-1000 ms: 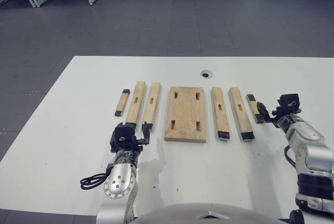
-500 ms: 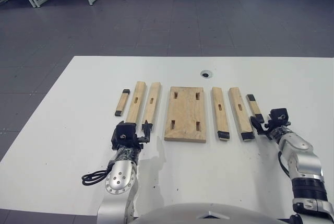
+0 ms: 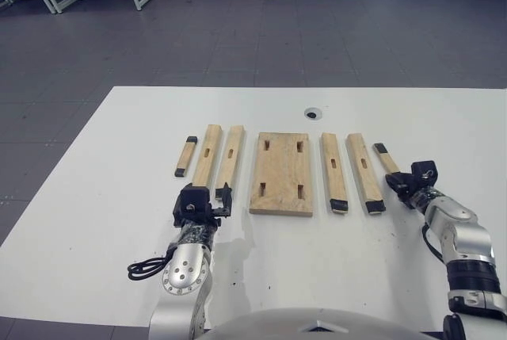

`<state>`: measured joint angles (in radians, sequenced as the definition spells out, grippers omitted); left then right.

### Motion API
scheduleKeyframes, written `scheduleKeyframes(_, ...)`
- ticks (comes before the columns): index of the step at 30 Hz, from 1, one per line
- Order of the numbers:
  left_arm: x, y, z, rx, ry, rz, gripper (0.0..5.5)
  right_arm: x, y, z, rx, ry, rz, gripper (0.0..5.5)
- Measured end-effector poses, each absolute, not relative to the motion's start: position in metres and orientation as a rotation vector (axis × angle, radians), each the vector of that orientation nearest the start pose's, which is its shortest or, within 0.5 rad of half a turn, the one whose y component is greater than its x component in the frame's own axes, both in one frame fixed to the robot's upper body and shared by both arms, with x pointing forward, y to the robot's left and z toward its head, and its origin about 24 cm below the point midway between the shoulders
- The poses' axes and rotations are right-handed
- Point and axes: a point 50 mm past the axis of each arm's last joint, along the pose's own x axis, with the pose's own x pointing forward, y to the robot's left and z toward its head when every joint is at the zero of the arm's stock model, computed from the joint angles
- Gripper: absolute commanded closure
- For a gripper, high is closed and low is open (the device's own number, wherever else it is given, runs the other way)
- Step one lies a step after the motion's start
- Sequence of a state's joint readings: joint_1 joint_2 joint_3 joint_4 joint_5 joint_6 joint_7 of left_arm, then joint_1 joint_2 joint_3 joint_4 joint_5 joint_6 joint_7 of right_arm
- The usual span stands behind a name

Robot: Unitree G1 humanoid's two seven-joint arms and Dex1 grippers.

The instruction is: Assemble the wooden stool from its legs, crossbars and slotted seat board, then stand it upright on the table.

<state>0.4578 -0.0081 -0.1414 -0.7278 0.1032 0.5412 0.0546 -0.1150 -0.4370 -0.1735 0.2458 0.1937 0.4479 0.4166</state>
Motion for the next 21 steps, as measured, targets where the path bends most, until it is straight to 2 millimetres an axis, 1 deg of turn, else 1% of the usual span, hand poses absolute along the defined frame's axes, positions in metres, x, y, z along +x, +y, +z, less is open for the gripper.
scheduleKeyframes(1, 0.162, 0.149, 0.070, 0.061, 0.249, 0.089, 1.53, 0.256, -0.269, 0.014, -0.048, 0.533, 0.150, 4.12)
scheduleKeyframes(2, 0.162, 0.149, 0.070, 0.061, 0.248, 0.089, 1.53, 0.256, -0.269, 0.014, -0.047, 0.533, 0.149, 4.22)
scheduleKeyframes(6, 0.164, 0.149, 0.072, 0.057, 0.235, 0.089, 1.53, 0.260, -0.274, 0.015, -0.036, 0.531, 0.119, 4.23)
scheduleKeyframes(8, 0.168, 0.153, 0.071, 0.024, 0.242, 0.099, 1.53, 0.261, -0.276, 0.015, -0.033, 0.525, 0.092, 4.23)
scheduleKeyframes(9, 0.173, 0.159, 0.068, 0.000, 0.250, 0.101, 1.53, 0.262, -0.278, 0.019, -0.017, 0.502, 0.059, 4.23)
scheduleKeyframes(10, 0.185, 0.168, 0.070, -0.018, 0.228, 0.095, 1.53, 0.260, -0.283, 0.021, 0.008, 0.488, 0.005, 4.23)
scheduleKeyframes(11, 0.199, 0.175, 0.076, -0.025, 0.193, 0.050, 1.53, 0.261, -0.286, 0.028, 0.020, 0.450, -0.041, 4.23)
scheduleKeyframes(12, 0.213, 0.176, 0.083, -0.058, 0.182, -0.030, 1.53, 0.265, -0.286, 0.042, 0.004, 0.391, -0.063, 4.23)
scheduleKeyframes(13, 0.230, 0.172, 0.093, -0.137, 0.195, -0.173, 1.53, 0.277, -0.281, 0.069, -0.047, 0.277, -0.067, 4.23)
scheduleKeyframes(14, 0.242, 0.162, 0.102, -0.230, 0.227, -0.343, 1.53, 0.290, -0.268, 0.103, -0.135, 0.136, -0.033, 4.23)
scheduleKeyframes(15, 0.247, 0.156, 0.108, -0.301, 0.262, -0.455, 1.53, 0.294, -0.252, 0.120, -0.195, 0.057, 0.021, 4.23)
scheduleKeyframes(16, 0.252, 0.154, 0.115, -0.392, 0.268, -0.540, 1.53, 0.294, -0.229, 0.122, -0.219, 0.013, 0.110, 4.23)
scheduleKeyframes(17, 0.256, 0.151, 0.119, -0.463, 0.273, -0.594, 1.53, 0.291, -0.211, 0.118, -0.219, 0.007, 0.194, 4.23)
scheduleKeyframes(19, 0.264, 0.142, 0.124, -0.694, 0.314, -0.737, 1.53, 0.269, -0.149, 0.093, -0.162, 0.012, 0.481, 4.23)
scheduleKeyframes(20, 0.265, 0.138, 0.125, -0.745, 0.321, -0.772, 1.53, 0.265, -0.138, 0.089, -0.145, 0.018, 0.525, 4.23)
scheduleKeyframes(21, 0.268, 0.134, 0.127, -0.817, 0.327, -0.808, 1.53, 0.262, -0.127, 0.092, -0.145, -0.004, 0.574, 4.23)
